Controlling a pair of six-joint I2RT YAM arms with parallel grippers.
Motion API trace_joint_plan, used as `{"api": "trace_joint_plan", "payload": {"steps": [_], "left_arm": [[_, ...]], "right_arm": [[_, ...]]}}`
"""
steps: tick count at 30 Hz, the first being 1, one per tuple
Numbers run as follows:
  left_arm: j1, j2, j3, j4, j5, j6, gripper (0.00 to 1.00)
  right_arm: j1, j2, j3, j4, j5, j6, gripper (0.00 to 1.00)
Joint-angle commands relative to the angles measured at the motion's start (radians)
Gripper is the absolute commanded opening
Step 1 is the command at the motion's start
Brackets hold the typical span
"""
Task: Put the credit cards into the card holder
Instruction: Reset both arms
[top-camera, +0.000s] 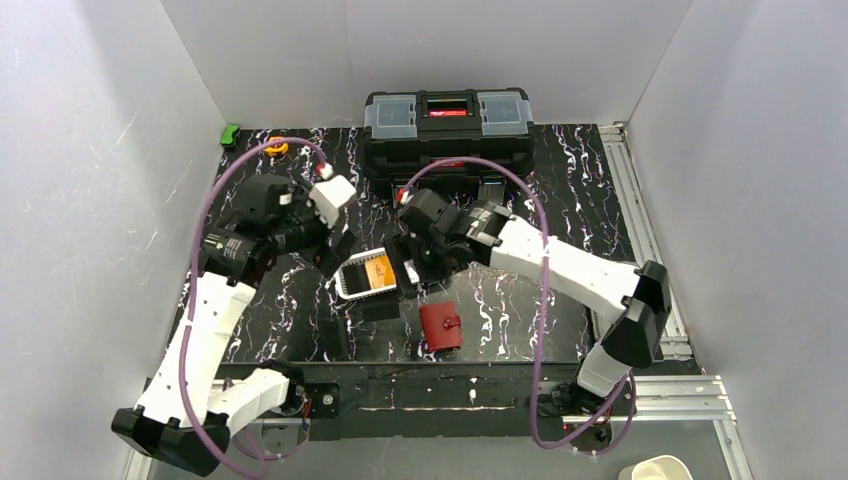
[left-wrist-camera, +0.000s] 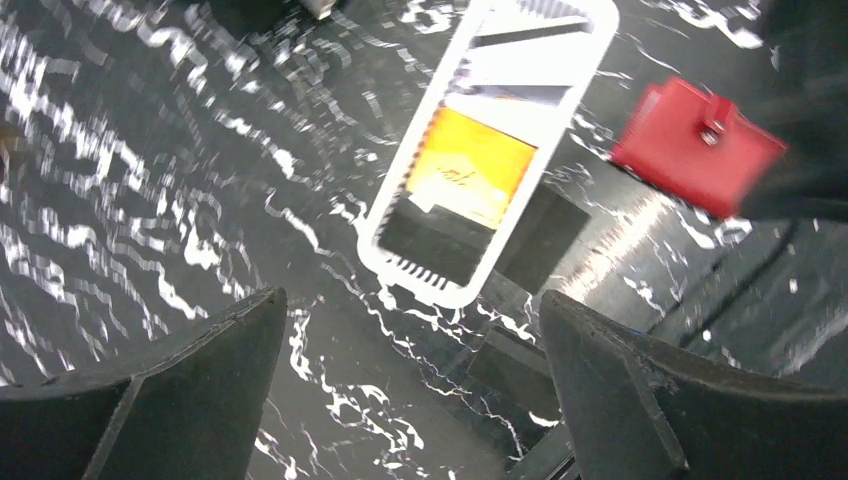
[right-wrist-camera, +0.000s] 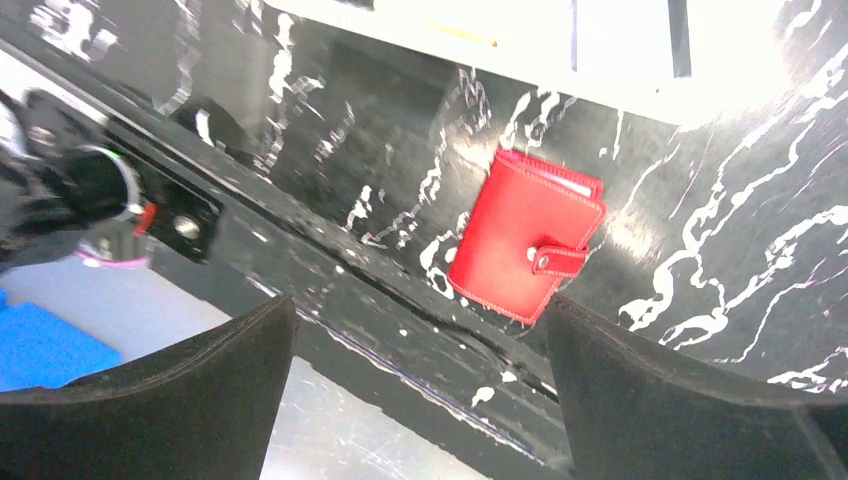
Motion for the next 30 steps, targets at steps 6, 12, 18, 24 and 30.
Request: {"api": "trace_joint_plan", "payload": {"steps": [6,12,18,24,30], "left_arm": [[0.236,0.074,-0.001,0.094,-0.135,-0.344,0.98],[0.373,0.099,-0.112,0.243,-0.174,-0.355,0.98],[0.531,0.176,-0.226,0.389,-0.123,-0.359,0.98],[0.606,0.227,-0.357,0.561,-0.072,-0.373,0.98],[0.608,0.247,-0.511,0.775,-0.066,-0.408,0.98]], "right_arm": [[-0.198,-0.222,-0.003,0.045,0.018,-0.088,0.98],[-0.396,-0.375,-0.199,0.171,0.055,-0.128,0.98],[-0.597,-0.451,-0.370,0.331,0.052,-0.147,0.98],[-0.663,-0.448,-0.492,0.444,0.383,-0.170,0.99],[-0.742,-0.468,-0.754,0.781,0.536,-0.298,0.98]]}}
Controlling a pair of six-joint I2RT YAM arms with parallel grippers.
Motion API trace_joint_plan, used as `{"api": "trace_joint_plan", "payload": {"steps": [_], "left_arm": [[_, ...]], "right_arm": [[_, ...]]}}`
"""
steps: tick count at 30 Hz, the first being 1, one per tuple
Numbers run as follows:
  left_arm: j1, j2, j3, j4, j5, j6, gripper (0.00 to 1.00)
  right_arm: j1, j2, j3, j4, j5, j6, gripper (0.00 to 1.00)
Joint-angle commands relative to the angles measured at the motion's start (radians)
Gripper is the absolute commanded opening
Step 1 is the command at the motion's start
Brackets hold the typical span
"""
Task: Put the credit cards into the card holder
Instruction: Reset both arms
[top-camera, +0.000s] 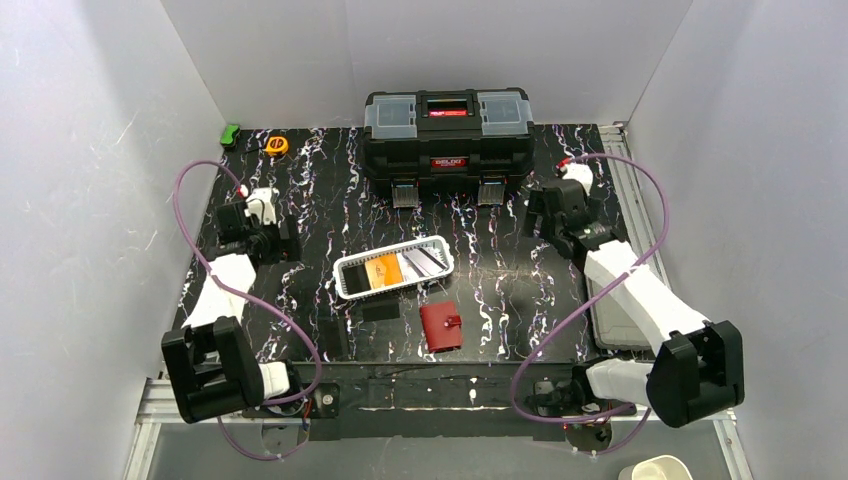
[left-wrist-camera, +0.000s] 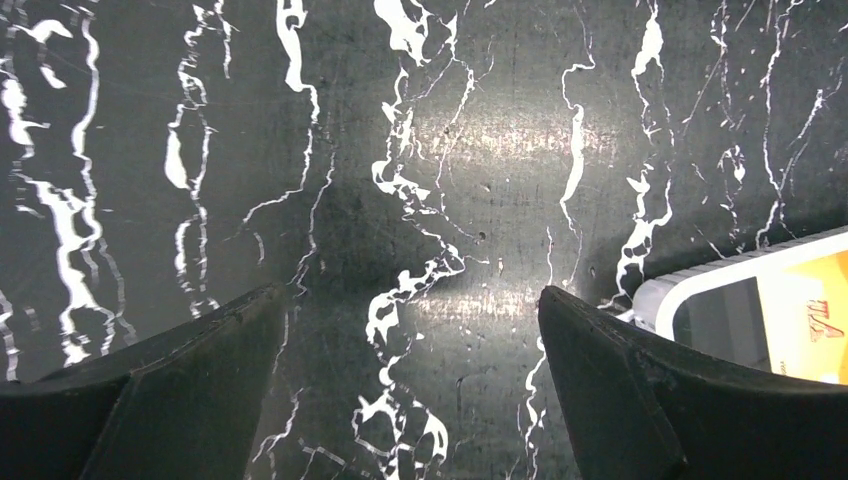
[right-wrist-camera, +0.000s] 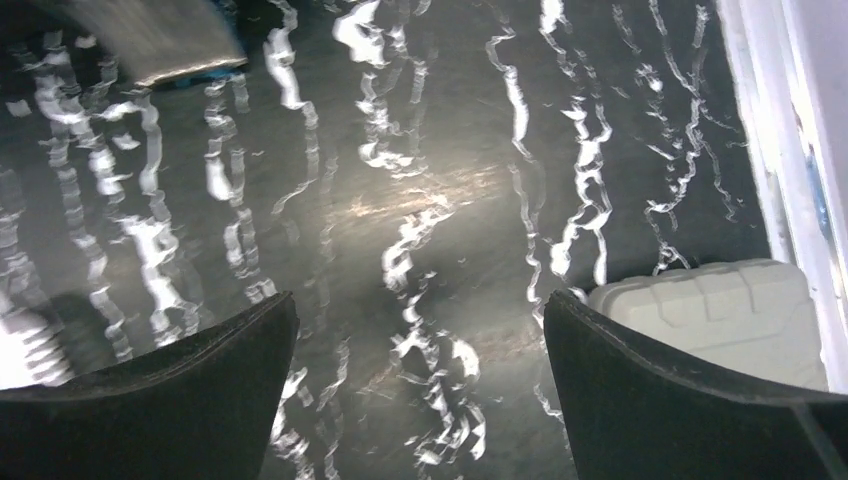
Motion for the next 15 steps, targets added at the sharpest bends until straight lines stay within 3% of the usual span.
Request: {"api": "trace_joint_plan", "payload": {"steps": [1,4,6,15], "left_arm": [[0.003,0.002,-0.085,0.209,0.033,-0.041,0.98],[0.004,0.012,-0.130,0.301,0.021,-0.049,0.98],[0.003,0.024,-0.159,0.349,0.012,-0.050,0.98],[0.000,0.037,-0.177,0.435,0.044,-0.091,1.00]], "right_arm": [[-0.057,-0.085,-0.267,0.455,0.183,-0.154,0.98],[-0.062,-0.189,-0.557,0.895,0.151,-0.346,0.98],[-0.077,-0.220,-0.680,1.079,0.108,-0.409,0.98],[-0.213,-0.079,-0.695,1.278,0.054,-0.386,1.00]]}}
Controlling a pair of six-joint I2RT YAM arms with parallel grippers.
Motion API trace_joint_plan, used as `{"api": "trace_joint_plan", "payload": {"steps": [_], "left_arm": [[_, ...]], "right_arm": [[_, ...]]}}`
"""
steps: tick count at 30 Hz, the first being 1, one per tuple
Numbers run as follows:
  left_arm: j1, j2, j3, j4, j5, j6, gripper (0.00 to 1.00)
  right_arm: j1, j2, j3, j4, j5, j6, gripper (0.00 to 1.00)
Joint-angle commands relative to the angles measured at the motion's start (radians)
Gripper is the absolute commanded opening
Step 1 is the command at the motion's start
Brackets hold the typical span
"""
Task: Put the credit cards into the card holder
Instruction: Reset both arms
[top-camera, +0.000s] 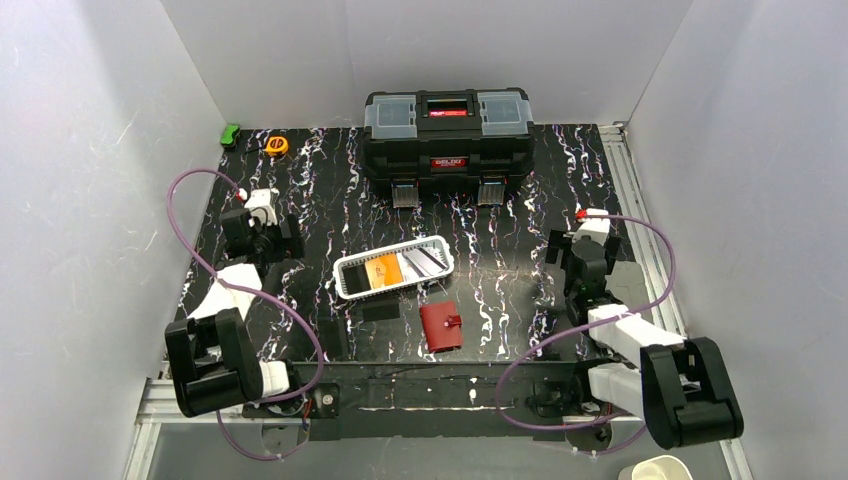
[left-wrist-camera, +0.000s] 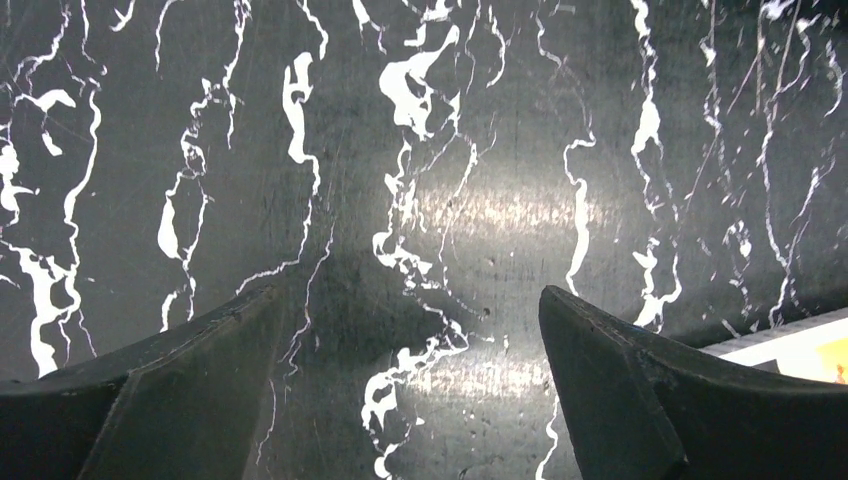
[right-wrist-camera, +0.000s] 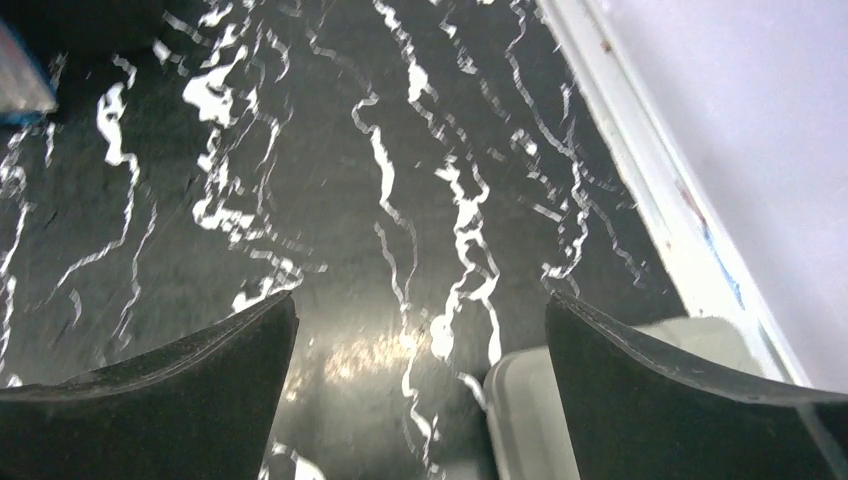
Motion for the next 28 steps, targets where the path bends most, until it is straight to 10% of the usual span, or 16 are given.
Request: {"api": "trace_joint_plan", "payload": {"steps": [1,28], "left_arm": [[0.000,0.007,-0.014,0.090,0.035,-0.041,0.99],[-0.300,0.184,-0.356,0.928,-0.276,-0.034,0.99]], "right_arm": [[-0.072,0.094,0.052,0.257,-0.018,0.006,1.00],[-0.176,0.238,0.008,0.429,-0.172,0.089,1.00]]}}
